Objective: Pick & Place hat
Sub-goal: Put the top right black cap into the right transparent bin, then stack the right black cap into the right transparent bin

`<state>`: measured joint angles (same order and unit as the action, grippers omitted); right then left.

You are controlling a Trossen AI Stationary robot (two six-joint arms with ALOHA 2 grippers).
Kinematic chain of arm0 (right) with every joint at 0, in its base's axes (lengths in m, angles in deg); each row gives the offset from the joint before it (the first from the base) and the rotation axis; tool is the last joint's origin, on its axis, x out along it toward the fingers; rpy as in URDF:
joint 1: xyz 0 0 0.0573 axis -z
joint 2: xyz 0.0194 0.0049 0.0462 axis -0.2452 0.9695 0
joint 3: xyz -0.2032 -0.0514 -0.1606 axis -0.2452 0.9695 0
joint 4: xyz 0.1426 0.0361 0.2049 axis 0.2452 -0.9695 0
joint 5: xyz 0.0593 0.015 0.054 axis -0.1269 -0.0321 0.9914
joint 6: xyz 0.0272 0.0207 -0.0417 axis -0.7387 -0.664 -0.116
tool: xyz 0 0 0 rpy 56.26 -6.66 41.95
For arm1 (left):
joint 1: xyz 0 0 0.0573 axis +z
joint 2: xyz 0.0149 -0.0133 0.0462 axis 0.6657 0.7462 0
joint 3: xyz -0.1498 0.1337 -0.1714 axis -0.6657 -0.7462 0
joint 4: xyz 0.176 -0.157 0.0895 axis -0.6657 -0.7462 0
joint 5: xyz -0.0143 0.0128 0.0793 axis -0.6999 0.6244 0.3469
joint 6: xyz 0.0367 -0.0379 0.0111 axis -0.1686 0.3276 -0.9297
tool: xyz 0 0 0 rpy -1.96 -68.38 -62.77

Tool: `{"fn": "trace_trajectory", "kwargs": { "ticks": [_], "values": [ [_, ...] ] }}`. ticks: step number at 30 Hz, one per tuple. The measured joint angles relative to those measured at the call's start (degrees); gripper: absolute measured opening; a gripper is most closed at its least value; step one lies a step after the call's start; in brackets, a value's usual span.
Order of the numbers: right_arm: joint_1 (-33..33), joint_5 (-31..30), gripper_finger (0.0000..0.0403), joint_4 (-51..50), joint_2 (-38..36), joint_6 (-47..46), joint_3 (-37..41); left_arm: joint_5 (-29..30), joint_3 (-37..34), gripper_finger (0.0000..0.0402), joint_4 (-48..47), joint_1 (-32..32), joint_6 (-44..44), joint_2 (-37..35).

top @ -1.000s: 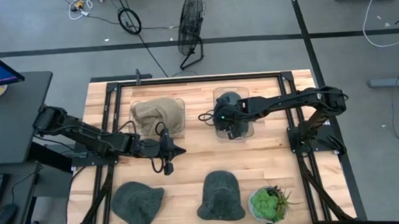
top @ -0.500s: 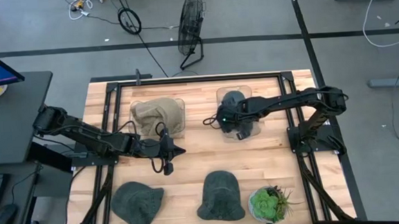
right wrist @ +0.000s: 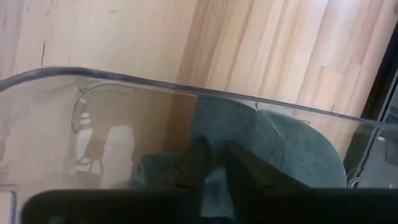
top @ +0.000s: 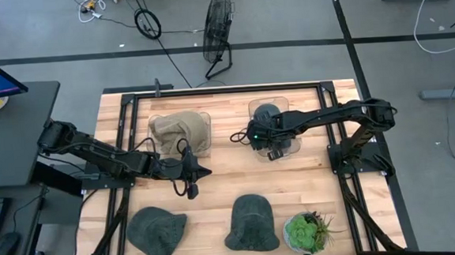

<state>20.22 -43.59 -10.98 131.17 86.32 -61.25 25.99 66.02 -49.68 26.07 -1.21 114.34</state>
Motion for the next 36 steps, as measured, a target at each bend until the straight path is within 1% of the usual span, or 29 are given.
{"fn": "trace_trajectory", "kwargs": {
  "ticks": [3,9,13,16,20,26,28,30,32,34,36],
  "values": [
    [-0.7,-2.2,0.0094,0.3,0.0,-1.3,0.0,0.0,0.0,0.0014,0.0,0.0,0.0,0.0],
    [-5.5,-13.3,0.0165,0.4,0.0,-2.2,0.0,0.0,0.0,0.0014,0.0,0.0,0.0,0.0],
    [-10.7,-14.3,0.0203,0.0,-0.1,-4.3,-0.1,0.0,0.0,0.0014,0.0,0.0,0.0,0.0],
    [-15.0,-14.8,0.0219,-1.0,-0.1,-8.8,-1.6,0.0,0.0,0.0014,0.0,0.0,-0.1,0.0],
    [-21.2,-13.0,0.0222,-1.1,-0.1,-14.0,-4.4,0.0,0.0,0.0014,0.0,0.0,-0.1,0.0],
    [-29.0,-10.9,0.0204,0.4,-0.1,-22.5,-8.4,0.0,-0.1,0.0014,0.0,0.0,-0.1,0.0],
    [-31.2,-12.2,0.0199,1.6,-0.1,-23.6,-9.0,0.0,-0.1,0.0014,0.0,0.0,-0.2,0.0],
    [-33.0,-15.9,0.0194,1.4,-0.1,-23.7,-9.0,0.0,-0.1,0.0014,0.0,0.0,-0.2,0.0],
    [-34.6,-16.2,0.0192,1.5,-0.1,-24.8,-9.0,0.0,-0.1,0.0014,0.0,0.0,-0.2,0.0],
    [-35.8,-11.4,0.0190,3.3,-0.1,-25.7,-9.0,0.0,-0.1,0.0014,0.0,0.0,-0.1,0.0],
    [-36.9,-3.8,0.0190,7.2,-0.1,-27.3,-9.0,0.0,-0.1,0.0014,0.0,0.0,-0.2,0.0]
  ]
}}
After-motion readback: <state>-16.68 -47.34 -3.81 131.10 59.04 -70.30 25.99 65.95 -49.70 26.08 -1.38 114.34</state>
